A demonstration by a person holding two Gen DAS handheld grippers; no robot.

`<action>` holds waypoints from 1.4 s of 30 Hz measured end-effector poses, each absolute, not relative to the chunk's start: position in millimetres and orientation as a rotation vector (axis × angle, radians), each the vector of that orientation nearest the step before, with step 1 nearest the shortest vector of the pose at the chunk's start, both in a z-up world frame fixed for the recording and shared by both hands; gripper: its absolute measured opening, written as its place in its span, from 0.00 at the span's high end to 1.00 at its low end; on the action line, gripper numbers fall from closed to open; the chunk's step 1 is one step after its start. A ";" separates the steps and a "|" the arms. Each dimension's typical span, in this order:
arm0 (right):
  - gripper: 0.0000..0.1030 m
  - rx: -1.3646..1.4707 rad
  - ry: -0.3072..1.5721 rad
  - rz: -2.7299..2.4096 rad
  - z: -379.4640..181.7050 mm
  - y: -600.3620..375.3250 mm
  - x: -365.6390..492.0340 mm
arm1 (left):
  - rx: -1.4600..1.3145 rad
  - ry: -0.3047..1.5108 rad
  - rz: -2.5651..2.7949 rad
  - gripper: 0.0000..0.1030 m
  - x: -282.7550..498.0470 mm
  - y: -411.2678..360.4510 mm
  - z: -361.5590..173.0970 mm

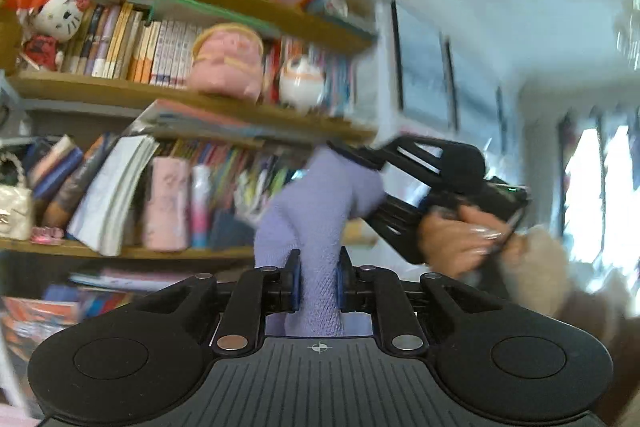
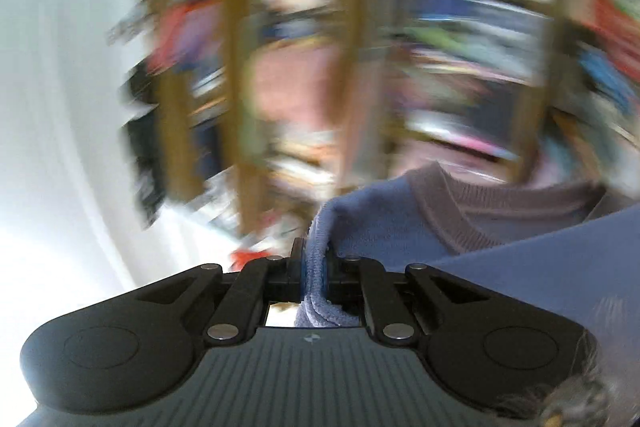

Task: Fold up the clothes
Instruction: 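Shake the lifted sweater out and lay it down with both grippers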

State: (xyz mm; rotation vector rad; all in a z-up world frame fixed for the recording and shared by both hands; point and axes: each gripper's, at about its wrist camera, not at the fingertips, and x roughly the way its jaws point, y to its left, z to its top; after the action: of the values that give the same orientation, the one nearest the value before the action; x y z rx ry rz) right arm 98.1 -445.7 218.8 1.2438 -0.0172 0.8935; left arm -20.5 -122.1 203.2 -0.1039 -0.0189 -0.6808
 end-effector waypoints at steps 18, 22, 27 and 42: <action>0.89 0.714 0.952 0.615 53.4 -186.3 161.6 | -0.298 0.824 -0.222 0.86 29.5 10.5 -11.7; 0.59 0.510 0.915 0.625 65.6 -161.8 133.3 | -0.298 0.807 -0.166 0.82 33.5 28.9 -12.3; 0.57 0.490 0.860 0.523 55.7 -208.4 104.5 | -0.318 0.810 -0.112 0.82 46.4 48.2 -15.8; 0.51 0.480 0.924 -0.053 -24.2 -355.4 16.4 | -0.180 0.716 -0.213 0.50 54.1 15.0 16.1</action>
State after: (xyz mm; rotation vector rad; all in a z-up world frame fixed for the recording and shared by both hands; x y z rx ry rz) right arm 16.4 -355.4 -24.2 0.4797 0.9243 -0.0532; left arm 54.1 15.0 16.1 -0.1796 0.7160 -0.2125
